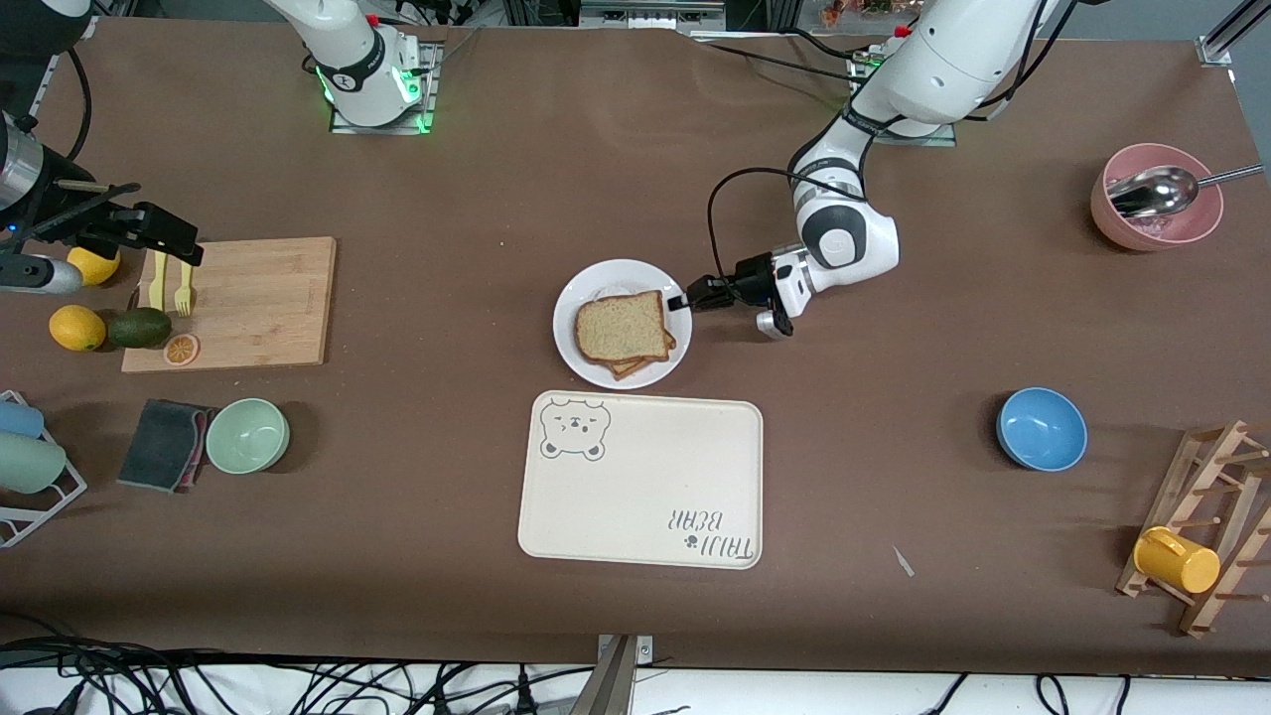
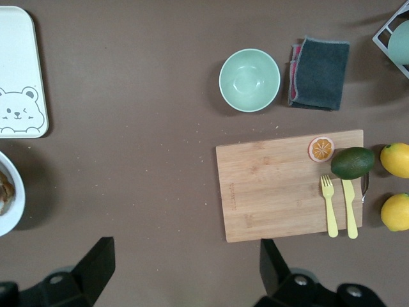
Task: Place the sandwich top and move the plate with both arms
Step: 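Slide the plate with the left gripper onto the bear tray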
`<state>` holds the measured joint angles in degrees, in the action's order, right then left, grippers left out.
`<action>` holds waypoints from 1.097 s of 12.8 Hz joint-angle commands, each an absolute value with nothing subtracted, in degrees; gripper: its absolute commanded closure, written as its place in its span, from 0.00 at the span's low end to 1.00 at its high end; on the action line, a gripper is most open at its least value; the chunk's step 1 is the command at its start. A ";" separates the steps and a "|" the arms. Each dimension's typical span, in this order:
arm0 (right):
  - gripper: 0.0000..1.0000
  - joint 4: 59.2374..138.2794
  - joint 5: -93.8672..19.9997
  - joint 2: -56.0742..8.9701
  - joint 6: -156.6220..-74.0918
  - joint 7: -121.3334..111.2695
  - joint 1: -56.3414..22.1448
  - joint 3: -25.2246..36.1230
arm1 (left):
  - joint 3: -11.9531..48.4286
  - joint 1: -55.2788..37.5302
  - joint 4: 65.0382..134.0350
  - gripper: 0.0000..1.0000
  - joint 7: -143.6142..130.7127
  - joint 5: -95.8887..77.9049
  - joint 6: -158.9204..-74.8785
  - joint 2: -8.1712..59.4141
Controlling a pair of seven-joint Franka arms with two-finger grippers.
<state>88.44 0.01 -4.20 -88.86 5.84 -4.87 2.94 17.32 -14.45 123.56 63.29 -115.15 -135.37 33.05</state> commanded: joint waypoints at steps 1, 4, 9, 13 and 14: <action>0.00 87.28 0.44 -4.31 -87.80 5.01 -4.66 2.90 | 16.26 -15.29 119.02 1.00 61.62 -117.60 -135.44 34.71; 0.00 87.28 0.44 -4.39 -87.80 5.01 -4.66 2.90 | 13.46 -16.51 111.74 1.00 59.42 -117.16 -135.53 39.27; 0.00 87.28 0.53 -4.48 -87.80 5.10 -4.57 2.90 | 8.97 -19.60 101.79 1.00 52.83 -116.54 -135.97 43.85; 0.00 87.36 0.53 -4.48 -87.80 5.19 -4.66 2.90 | 6.77 -21.36 97.92 1.00 49.15 -113.48 -140.00 45.79; 0.00 87.36 0.53 -4.48 -87.80 5.10 -4.66 2.90 | 6.25 -21.36 97.30 1.00 47.22 -111.55 -140.53 45.88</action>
<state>88.43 0.01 -4.21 -88.84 5.84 -4.83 2.96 7.44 -20.14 100.25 51.29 -114.48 -139.05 45.09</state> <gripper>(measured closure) 0.000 0.956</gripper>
